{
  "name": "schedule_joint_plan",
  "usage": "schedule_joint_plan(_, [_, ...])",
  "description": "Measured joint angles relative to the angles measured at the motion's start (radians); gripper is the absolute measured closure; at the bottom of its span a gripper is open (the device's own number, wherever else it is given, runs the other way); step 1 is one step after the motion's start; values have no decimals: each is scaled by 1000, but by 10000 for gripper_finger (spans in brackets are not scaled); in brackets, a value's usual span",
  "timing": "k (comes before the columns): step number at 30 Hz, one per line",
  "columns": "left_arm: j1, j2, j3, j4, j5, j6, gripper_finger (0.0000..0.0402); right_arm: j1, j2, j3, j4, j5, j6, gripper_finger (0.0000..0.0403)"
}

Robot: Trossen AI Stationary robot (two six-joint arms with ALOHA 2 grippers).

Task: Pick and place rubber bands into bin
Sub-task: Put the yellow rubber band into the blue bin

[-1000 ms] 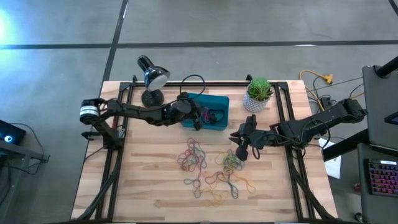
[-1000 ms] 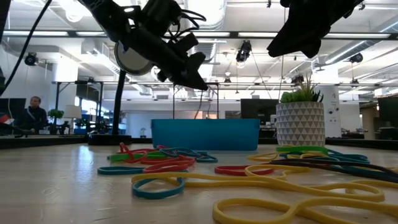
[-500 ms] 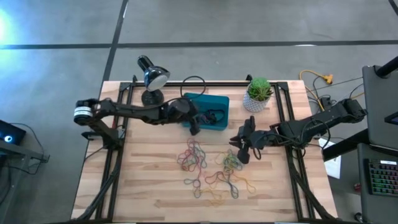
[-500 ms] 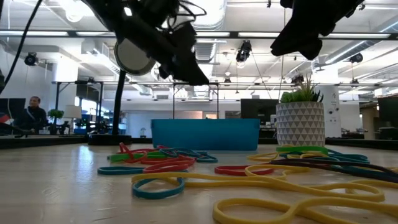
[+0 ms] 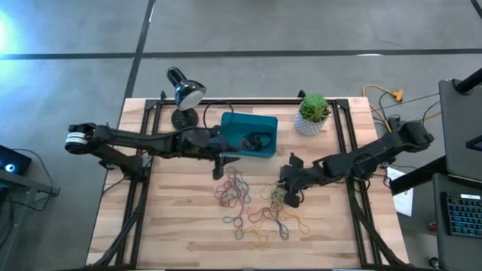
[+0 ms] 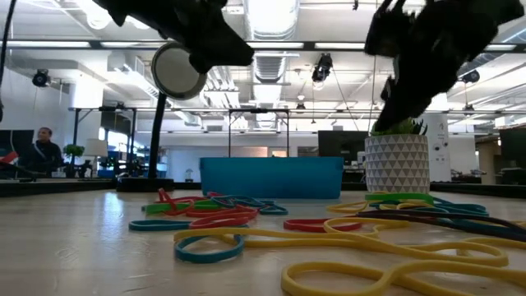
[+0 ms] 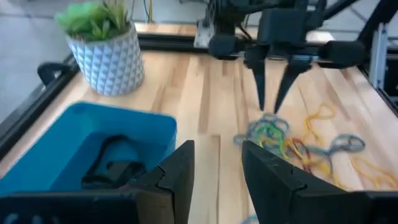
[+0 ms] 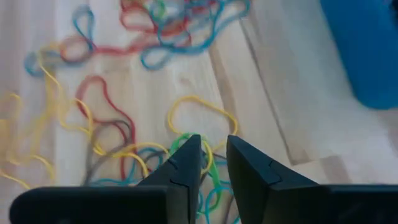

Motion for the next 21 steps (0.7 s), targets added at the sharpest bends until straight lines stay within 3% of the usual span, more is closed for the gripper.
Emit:
schedule_joint_plan(9, [-10, -44, -62, 6, -18, -93, 283, 0, 151, -6, 86, -82, -11, 344])
schedule_joint_plan(17, [-15, -48, -77, 10, -18, -103, 283, 0, 189, -7, 110, -84, 3, 344])
schedule_joint_plan(21, [-15, -47, -77, 8, -18, -104, 283, 17, 172, -8, 104, -158, 8, 344])
